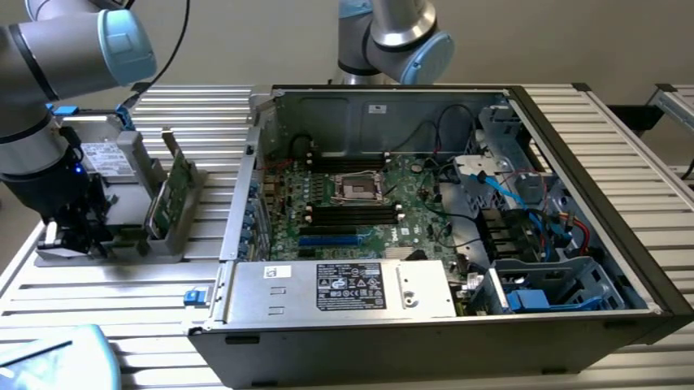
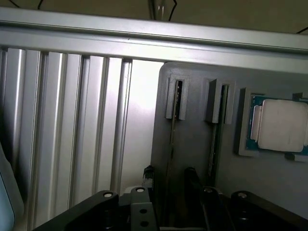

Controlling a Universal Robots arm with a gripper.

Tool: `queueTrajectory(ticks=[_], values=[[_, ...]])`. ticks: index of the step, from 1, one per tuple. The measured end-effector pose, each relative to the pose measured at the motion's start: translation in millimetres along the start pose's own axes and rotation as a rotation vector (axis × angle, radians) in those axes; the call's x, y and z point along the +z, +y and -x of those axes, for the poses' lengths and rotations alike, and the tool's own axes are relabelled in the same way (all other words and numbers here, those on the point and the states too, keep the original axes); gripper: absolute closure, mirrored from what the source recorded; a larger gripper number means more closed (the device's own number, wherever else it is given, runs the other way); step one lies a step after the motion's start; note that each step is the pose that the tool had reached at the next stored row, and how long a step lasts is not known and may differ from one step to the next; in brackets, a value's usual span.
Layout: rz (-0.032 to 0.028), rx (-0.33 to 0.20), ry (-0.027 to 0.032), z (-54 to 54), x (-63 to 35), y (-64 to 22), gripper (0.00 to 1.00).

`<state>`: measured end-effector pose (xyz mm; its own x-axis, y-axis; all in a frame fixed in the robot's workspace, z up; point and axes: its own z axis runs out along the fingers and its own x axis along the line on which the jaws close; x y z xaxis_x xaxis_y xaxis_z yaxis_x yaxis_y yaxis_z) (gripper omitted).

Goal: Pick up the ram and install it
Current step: 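Pick up the ram and move it above insertion slot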

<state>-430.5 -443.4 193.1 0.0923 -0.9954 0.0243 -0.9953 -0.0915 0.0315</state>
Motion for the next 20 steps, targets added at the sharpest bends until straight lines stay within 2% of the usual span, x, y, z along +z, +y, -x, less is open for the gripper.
queueTrajectory(ticks=[2,3,6,20], values=[[0.0000,0.000,0.0000,0.0,0.0,0.0,0.69],[-0.0001,0.000,0.0000,0.0,0.0,0.0,0.69],[0.0000,0.000,0.0000,0.0,0.0,0.0,0.86],[-0.0001,0.000,0.0000,0.0,0.0,0.0,0.86]])
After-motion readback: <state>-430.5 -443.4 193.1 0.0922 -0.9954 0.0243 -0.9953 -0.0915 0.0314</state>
